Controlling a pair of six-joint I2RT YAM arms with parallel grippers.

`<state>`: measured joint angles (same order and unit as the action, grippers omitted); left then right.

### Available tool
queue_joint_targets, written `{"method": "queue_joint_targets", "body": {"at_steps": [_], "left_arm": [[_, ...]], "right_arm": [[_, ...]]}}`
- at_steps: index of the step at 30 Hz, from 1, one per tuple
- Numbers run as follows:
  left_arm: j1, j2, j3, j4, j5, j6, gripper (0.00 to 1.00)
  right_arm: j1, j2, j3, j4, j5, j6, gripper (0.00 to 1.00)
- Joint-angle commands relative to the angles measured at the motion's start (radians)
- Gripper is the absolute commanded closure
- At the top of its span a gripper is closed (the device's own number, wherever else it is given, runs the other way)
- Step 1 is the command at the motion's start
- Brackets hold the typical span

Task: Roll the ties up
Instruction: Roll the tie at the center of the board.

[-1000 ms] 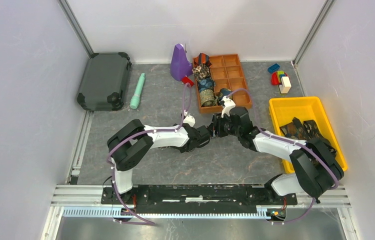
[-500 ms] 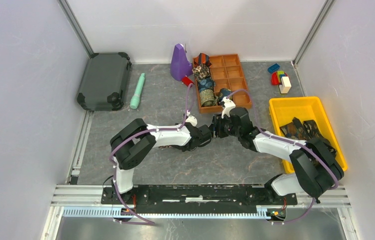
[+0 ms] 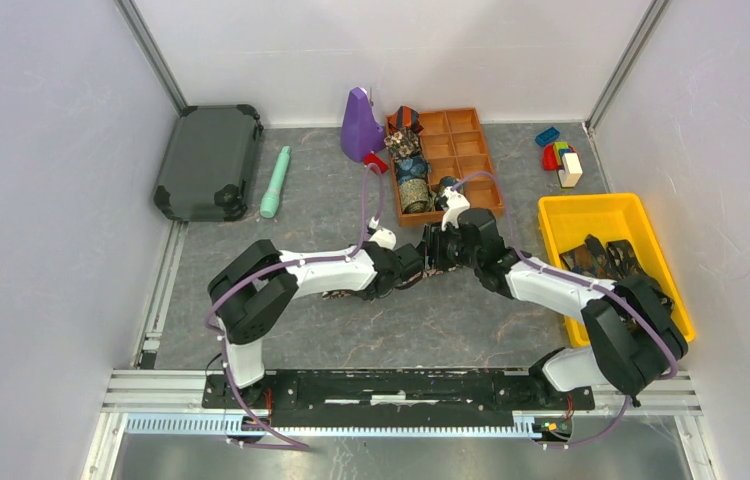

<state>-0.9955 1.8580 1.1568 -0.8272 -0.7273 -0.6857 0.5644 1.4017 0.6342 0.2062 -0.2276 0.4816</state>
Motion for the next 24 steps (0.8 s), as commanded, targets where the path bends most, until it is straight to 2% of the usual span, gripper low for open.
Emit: {"method": "queue_joint_targets", "body": {"at_steps": [1, 11, 15, 18, 24], "left_arm": [[-0.003, -0.067, 0.008, 0.040, 0.046, 0.016, 0.43], [-0.003, -0.203, -0.045, 0.079, 0.088, 0.041, 0.26], [0.011, -0.313, -0.108, 0.111, 0.123, 0.045, 0.23], [0.062, -0.428, -0.191, 0.173, 0.190, 0.063, 0.22], [0.251, -0.676, -0.410, 0.336, 0.379, 0.086, 0.21]], "right_arm": [[-0.003, 0.004, 0.067, 0.004, -0.005, 0.003, 0.47], [0.027, 0.049, 0.125, -0.010, -0.015, 0.018, 0.46], [0.063, 0.077, 0.156, -0.011, -0.010, 0.029, 0.46], [0.102, 0.106, 0.187, -0.015, -0.002, 0.037, 0.46], [0.172, 0.186, 0.263, -0.028, 0.011, 0.072, 0.41]]}}
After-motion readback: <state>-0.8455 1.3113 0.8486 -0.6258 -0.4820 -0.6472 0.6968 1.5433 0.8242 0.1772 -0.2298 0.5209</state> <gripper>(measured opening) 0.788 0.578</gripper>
